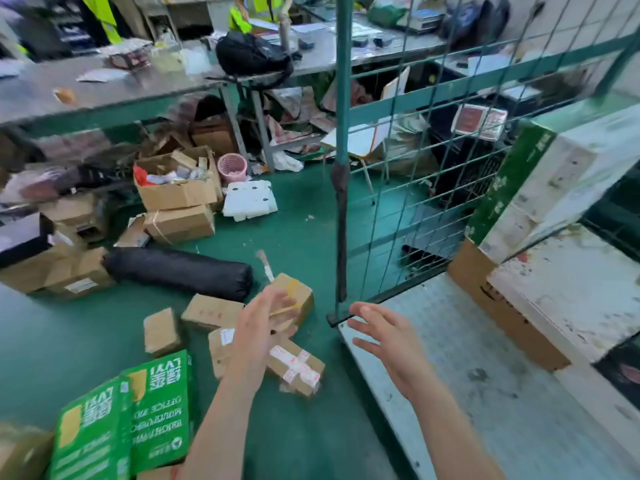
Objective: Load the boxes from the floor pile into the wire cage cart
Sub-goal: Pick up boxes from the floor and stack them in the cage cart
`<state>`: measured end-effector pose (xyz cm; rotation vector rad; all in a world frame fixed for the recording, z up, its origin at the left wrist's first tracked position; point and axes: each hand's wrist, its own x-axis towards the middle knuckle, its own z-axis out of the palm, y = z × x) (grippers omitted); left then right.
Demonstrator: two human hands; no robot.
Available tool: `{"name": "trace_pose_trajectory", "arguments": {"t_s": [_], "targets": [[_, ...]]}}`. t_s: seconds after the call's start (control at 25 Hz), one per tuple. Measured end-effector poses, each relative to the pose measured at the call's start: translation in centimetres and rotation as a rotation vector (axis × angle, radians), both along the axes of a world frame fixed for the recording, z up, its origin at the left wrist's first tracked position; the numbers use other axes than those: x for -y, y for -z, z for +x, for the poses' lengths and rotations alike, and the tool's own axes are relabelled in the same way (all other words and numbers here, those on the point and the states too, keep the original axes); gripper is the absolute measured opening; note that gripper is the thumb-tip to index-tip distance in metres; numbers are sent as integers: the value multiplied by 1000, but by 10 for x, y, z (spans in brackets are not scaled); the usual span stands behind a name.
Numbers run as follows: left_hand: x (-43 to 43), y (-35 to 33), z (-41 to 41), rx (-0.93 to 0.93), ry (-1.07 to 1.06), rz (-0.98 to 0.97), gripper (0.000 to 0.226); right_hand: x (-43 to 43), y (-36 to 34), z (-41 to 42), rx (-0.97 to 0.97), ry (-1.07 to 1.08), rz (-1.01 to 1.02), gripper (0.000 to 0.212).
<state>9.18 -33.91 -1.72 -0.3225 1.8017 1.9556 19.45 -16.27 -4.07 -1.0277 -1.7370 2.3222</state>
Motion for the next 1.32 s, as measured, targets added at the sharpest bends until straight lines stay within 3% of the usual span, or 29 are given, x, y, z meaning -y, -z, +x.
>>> {"name": "trace_pose_trajectory", "arguments": {"t_s": [0.6, 1.08, 1.32], "targets": [[358, 17, -22, -78, -467, -53, 38, 320, 17, -117, 49, -544, 55, 22], [470, 53, -7, 45, -893, -4, 40, 436, 45, -191, 136, -883, 107, 20], [490, 61, -56, 100, -1081, -5, 40, 480, 64, -274, 142, -1101, 91, 20]]}}
